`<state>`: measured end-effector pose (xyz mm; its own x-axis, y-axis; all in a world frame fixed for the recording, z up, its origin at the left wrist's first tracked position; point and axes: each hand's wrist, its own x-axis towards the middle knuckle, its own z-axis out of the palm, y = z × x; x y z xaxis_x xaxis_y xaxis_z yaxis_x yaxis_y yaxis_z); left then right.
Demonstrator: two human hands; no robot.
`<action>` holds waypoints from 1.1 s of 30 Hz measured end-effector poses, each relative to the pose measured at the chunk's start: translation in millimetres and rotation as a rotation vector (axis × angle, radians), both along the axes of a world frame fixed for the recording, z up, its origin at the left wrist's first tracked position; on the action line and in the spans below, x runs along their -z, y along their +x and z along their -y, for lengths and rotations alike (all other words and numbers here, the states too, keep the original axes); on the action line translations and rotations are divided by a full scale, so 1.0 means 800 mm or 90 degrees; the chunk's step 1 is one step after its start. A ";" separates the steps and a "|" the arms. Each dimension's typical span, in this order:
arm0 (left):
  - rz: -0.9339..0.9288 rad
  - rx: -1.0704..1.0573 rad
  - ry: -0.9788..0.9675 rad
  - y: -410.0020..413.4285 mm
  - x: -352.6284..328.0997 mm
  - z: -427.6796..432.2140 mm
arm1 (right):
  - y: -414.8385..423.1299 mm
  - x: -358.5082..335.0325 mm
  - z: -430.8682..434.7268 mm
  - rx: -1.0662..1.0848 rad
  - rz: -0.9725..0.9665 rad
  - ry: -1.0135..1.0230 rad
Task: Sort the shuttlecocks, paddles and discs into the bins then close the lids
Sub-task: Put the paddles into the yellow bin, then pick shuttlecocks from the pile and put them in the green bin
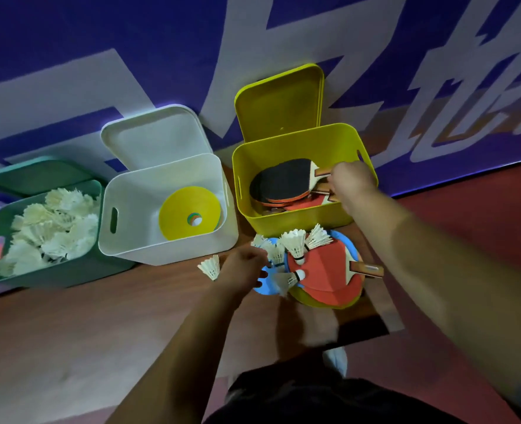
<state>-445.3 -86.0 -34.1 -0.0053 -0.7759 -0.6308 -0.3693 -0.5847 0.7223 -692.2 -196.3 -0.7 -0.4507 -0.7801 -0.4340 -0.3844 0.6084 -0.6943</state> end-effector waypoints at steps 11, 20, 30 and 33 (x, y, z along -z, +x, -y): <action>0.312 0.255 -0.191 -0.076 0.029 0.010 | -0.021 -0.005 -0.095 -0.120 0.214 -0.144; 0.361 0.279 -0.204 -0.074 0.054 0.029 | -0.043 0.109 -0.122 -0.181 0.100 0.000; 0.322 0.181 -0.291 -0.033 0.031 0.015 | -0.013 0.101 -0.121 -0.270 0.072 0.015; 0.299 0.132 -0.307 -0.012 0.015 0.004 | 0.002 0.095 -0.117 -0.280 0.055 0.006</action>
<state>-455.0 -89.4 -46.2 0.0058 -0.9821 -0.1885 -0.7750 -0.1235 0.6198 -690.3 -103.1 -76.5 -0.0389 -0.8855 -0.4629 -0.5492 0.4060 -0.7305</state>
